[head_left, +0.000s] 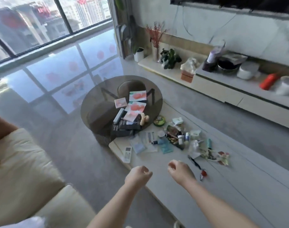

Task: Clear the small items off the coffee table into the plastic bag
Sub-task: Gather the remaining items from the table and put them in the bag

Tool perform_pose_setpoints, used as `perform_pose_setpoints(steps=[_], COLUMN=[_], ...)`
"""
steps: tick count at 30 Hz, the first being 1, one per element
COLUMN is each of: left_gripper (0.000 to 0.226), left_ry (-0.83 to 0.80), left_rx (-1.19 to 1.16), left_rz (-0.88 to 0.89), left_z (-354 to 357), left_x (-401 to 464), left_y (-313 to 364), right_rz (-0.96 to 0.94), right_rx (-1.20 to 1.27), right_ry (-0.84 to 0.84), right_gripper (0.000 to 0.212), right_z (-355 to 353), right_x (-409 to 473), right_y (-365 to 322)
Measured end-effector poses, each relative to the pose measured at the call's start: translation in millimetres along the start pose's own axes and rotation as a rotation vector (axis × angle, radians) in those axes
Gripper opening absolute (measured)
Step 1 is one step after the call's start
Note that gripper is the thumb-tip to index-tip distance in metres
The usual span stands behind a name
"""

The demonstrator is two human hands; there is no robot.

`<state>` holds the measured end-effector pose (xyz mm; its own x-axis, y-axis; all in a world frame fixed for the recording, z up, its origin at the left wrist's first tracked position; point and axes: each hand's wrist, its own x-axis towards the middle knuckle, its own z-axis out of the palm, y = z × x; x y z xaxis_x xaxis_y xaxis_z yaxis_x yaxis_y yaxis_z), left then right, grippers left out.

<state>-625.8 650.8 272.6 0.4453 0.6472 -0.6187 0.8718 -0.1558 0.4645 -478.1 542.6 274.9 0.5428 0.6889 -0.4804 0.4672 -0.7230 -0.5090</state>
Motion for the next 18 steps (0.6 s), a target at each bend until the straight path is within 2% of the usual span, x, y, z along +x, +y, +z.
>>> perform_pose_setpoints(steps=[4,8,18], left_gripper=[0.020,0.027,0.026], left_ry=[-0.082,-0.133,-0.222], left_rx=[-0.089,-0.103,0.039], left_rz=[0.027,0.065,0.056], left_z=[49.7,93.1,163.8], left_x=[11.3,26.3,87.3], left_y=[70.2,120.1,167.4], right_rz=[0.089,0.153,0.340], right_rx=[0.049,0.077,0.180], right_ry=[0.035,0.044,0.054], right_gripper=[0.026,0.028,0.025], right_z=[-38.0,-63.1,-70.7], right_x=[9.3,19.7,55.8], right_y=[64.8,117.1,217.1])
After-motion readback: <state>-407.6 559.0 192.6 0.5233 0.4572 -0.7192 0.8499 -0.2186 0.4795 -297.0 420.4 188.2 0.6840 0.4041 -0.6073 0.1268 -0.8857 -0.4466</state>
